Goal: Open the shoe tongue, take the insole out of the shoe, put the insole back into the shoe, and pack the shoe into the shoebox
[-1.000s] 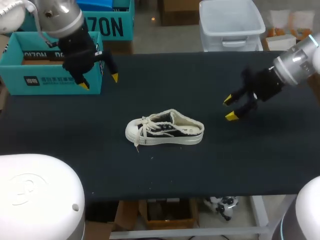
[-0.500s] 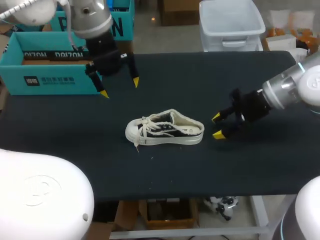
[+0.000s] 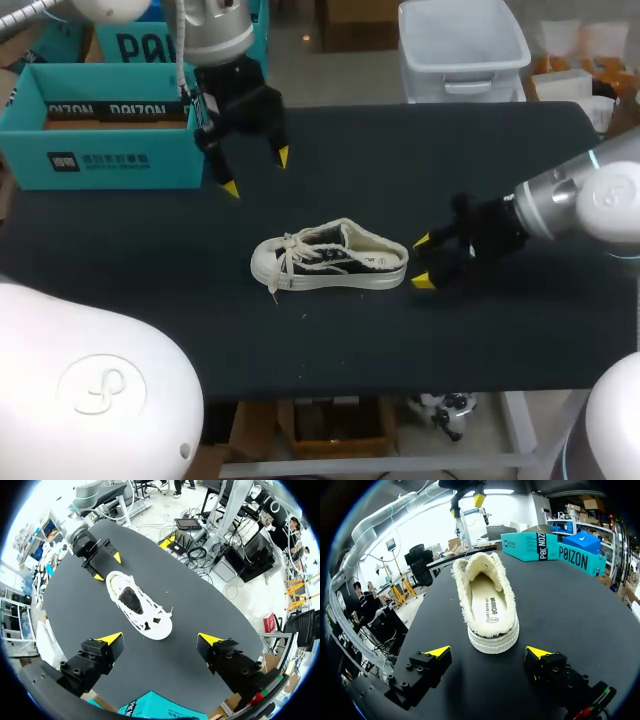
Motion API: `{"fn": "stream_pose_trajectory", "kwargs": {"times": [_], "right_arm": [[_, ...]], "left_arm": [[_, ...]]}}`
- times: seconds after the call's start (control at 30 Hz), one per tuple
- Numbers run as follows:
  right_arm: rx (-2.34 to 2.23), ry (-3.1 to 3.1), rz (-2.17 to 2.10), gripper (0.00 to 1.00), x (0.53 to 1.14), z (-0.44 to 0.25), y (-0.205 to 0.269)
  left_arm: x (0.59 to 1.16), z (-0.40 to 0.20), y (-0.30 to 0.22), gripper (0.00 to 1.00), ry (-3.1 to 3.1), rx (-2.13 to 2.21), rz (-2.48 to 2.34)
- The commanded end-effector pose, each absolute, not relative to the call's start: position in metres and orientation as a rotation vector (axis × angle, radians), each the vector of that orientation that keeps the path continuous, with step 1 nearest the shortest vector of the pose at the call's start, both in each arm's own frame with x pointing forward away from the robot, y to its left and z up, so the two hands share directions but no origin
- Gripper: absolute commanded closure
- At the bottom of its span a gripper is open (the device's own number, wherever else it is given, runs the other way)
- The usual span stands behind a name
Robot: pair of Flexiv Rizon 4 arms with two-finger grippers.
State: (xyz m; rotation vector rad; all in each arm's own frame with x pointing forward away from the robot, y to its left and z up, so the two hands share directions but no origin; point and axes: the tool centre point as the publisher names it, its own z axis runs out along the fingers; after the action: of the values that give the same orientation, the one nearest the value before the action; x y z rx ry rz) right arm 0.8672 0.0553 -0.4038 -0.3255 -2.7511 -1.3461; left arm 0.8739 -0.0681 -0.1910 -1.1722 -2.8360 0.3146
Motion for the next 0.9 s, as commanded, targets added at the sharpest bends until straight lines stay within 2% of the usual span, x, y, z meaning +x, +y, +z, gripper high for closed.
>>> {"fn": "stream_pose_trajectory", "kwargs": {"times": [0.03, 0.17, 0.23, 0.63, 0.9], "right_arm": [[-0.326, -2.759, -1.401, 0.0, 0.869, -0.416, 0.063], [-0.304, -2.769, -1.455, 0.0, 0.873, -0.421, 0.068], [-0.306, -2.77, -1.461, 0.0, 0.874, -0.422, 0.07], [-0.302, -2.717, -1.518, 0.0, 0.884, -0.424, 0.069], [-0.277, -2.711, -1.541, 0.0, 0.89, -0.427, 0.073]], "left_arm": [[0.856, -0.193, -0.09, 0.0, -2.866, -0.221, 0.233], [0.85, -0.2, -0.097, 0.0, -2.735, 0.25, 0.278], [0.85, -0.203, -0.101, 0.0, -2.771, 0.339, 0.19], [0.85, -0.202, -0.101, 0.0, -2.825, 0.308, 0.136], [0.833, -0.21, -0.116, 0.0, -2.711, 0.815, 0.136]]}}
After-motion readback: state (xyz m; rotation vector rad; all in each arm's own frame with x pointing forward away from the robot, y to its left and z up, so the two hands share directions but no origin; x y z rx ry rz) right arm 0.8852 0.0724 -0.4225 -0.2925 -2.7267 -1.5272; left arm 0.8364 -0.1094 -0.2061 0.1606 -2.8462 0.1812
